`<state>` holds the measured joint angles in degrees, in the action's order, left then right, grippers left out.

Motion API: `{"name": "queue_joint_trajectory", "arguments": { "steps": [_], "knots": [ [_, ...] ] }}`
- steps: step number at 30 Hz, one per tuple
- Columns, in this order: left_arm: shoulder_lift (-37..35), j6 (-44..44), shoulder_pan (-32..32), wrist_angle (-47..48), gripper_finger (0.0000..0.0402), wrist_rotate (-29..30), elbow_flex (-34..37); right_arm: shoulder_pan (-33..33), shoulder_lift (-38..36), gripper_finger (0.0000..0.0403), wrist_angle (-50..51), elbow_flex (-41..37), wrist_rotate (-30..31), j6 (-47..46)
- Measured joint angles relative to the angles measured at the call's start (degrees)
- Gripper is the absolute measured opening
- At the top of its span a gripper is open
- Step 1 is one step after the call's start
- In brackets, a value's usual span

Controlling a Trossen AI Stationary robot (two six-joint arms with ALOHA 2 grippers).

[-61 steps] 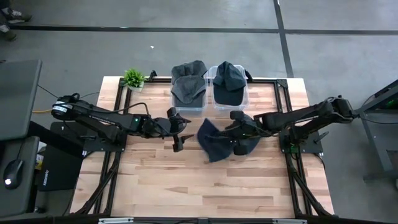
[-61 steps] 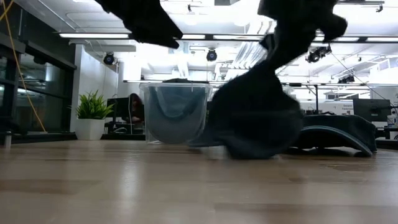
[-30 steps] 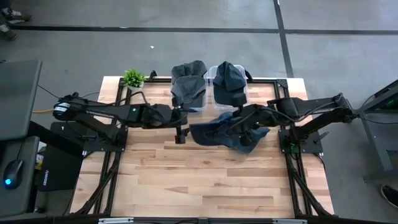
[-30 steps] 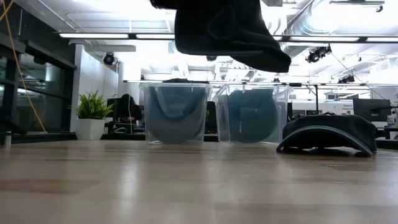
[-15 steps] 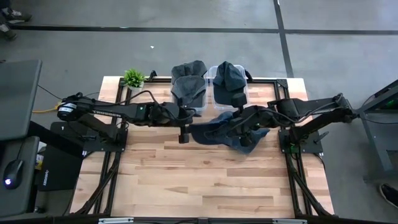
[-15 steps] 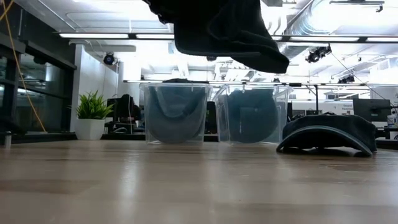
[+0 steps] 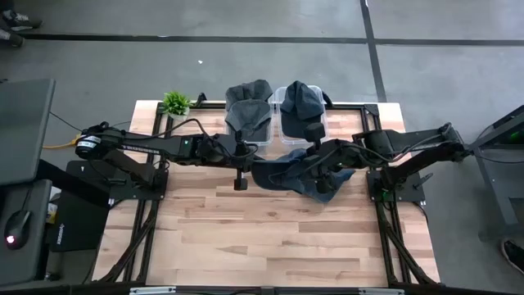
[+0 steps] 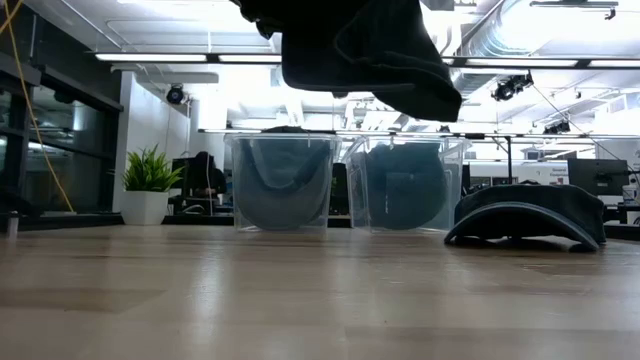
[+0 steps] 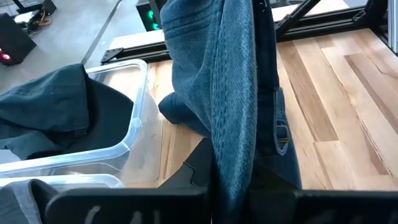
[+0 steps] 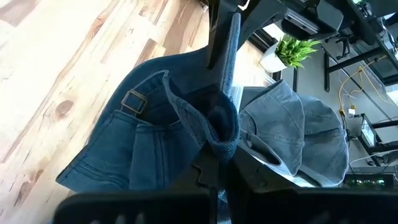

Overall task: Pick & Place hat
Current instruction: Put the middle blue cap into the right transparent bin

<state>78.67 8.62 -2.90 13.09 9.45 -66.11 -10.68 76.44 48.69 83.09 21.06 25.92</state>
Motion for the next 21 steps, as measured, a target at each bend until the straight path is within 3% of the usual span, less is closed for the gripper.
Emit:
{"name": "queue_joint_trajectory", "arguments": {
  "steps": [13,21],
  "knots": [
    [0.02,0.0,-0.11,0.33,0.0006,-0.04,0.0,0.02,0.0,0.0074,-0.11,0.0,1.21,-2.21],
    [0.02,-0.09,-0.11,0.37,0.0006,0.21,0.0,0.17,0.0,0.0159,0.22,1.59,6.3,-4.43]
  ]
}}
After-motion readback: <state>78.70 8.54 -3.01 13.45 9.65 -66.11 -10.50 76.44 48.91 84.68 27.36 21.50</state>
